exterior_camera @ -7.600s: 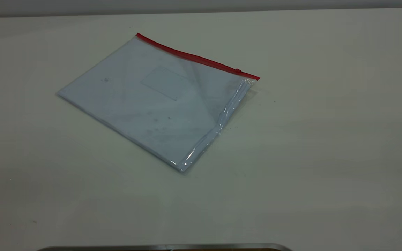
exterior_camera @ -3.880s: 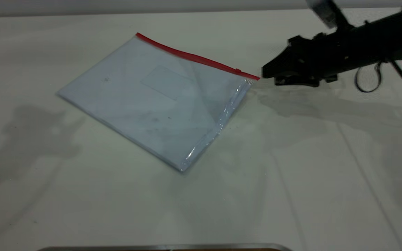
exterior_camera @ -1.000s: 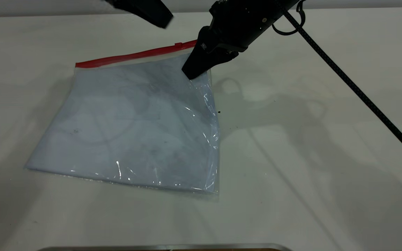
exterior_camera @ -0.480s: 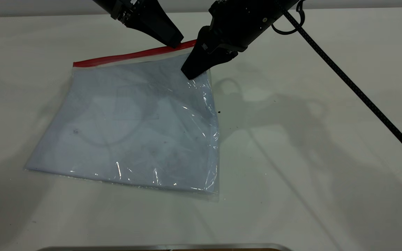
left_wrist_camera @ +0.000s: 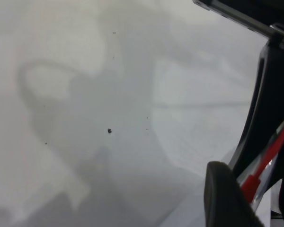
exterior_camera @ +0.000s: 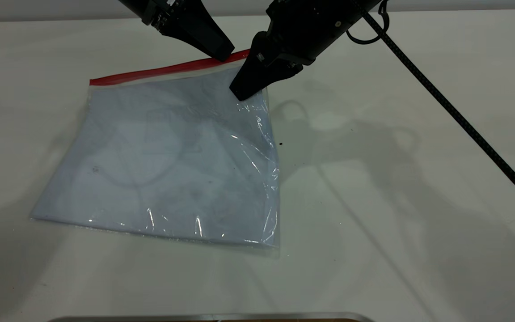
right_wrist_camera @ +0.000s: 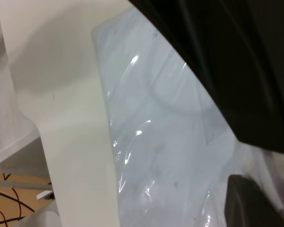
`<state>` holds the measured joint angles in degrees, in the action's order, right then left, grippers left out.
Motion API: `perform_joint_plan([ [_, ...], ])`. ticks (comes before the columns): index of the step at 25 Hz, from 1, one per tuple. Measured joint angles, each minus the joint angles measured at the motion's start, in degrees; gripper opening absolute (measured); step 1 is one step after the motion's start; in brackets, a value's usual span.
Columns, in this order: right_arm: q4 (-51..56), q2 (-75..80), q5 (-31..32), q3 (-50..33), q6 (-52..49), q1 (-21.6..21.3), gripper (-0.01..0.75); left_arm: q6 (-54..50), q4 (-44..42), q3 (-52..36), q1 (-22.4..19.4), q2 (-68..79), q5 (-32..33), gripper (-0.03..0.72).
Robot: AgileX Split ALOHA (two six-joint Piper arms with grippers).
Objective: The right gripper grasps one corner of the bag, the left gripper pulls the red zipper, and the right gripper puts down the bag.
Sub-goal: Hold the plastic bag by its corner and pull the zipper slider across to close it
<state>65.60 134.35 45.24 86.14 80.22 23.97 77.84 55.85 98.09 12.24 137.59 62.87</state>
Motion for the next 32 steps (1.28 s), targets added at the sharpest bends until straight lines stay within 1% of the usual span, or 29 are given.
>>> perform_joint_plan([
  [6,0.00,0.00,0.60,0.36,0.00,0.00,0.033,0.00,0.05,1.19,0.00,0.17,-0.05,0.346],
  [14,0.00,0.00,0.72,0.36,0.86,0.00,0.033,-0.26,0.00,3.09,0.00,0.80,2.05,0.424],
  [18,0.00,0.00,0.72,0.36,0.98,0.00,0.033,-0.20,0.00,3.14,0.00,1.76,3.65,0.428],
  [24,0.00,0.00,0.72,0.36,1.02,0.00,0.033,-0.25,0.00,3.14,0.00,1.95,3.81,0.428],
  [28,0.00,0.00,0.72,0.36,1.02,0.00,0.033,-0.20,-0.18,3.40,0.00,1.95,3.87,0.393],
  [32,0.00,0.00,0.78,0.36,1.02,0.00,0.033,-0.67,-2.19,3.40,0.00,1.95,3.87,0.303],
])
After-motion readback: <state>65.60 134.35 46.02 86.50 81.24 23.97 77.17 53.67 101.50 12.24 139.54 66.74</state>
